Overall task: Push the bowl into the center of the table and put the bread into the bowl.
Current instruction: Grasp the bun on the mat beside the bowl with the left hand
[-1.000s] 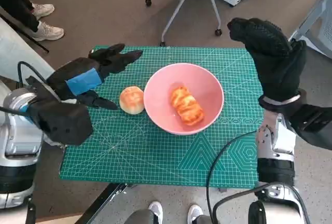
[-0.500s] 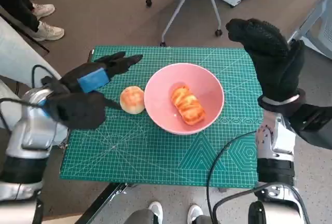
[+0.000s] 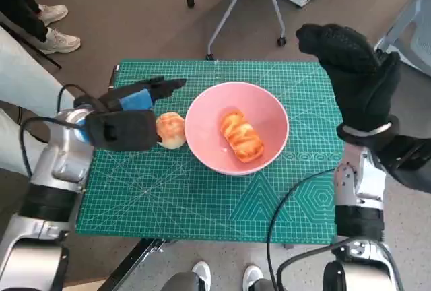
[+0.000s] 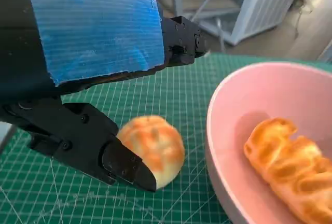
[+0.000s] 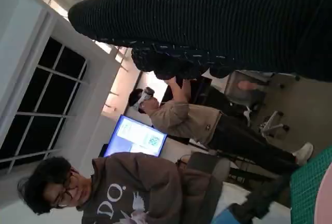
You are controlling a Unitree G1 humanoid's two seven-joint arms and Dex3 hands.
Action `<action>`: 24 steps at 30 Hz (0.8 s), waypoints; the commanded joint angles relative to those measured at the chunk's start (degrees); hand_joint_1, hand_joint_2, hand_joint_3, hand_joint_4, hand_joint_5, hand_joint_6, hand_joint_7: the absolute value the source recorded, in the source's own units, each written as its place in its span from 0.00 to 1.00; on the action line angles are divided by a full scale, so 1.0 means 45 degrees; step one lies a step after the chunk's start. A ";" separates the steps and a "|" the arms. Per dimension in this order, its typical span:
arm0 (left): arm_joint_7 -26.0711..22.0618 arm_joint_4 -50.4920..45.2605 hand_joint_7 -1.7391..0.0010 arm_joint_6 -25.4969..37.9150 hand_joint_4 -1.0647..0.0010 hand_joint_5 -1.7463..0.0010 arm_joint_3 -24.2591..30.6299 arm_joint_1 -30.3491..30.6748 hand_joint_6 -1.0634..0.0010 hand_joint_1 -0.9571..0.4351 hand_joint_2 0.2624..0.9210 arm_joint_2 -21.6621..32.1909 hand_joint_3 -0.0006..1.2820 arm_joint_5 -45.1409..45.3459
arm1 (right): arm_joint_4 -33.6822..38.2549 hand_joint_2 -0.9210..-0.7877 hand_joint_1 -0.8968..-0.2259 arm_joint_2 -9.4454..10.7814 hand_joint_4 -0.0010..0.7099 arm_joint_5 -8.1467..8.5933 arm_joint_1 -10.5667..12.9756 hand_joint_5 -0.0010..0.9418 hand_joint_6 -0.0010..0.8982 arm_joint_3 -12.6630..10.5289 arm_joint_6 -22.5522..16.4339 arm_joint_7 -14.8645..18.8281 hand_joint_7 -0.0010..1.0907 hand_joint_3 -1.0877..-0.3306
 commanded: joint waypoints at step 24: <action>0.0825 0.3582 1.00 -0.0244 1.00 1.00 -0.1032 -0.1247 0.91 0.53 0.75 -0.0905 0.00 0.0724 | 0.0230 0.00 0.33 -0.0222 0.24 -0.0017 0.0081 0.00 0.01 0.0041 -0.0144 0.0134 0.48 0.59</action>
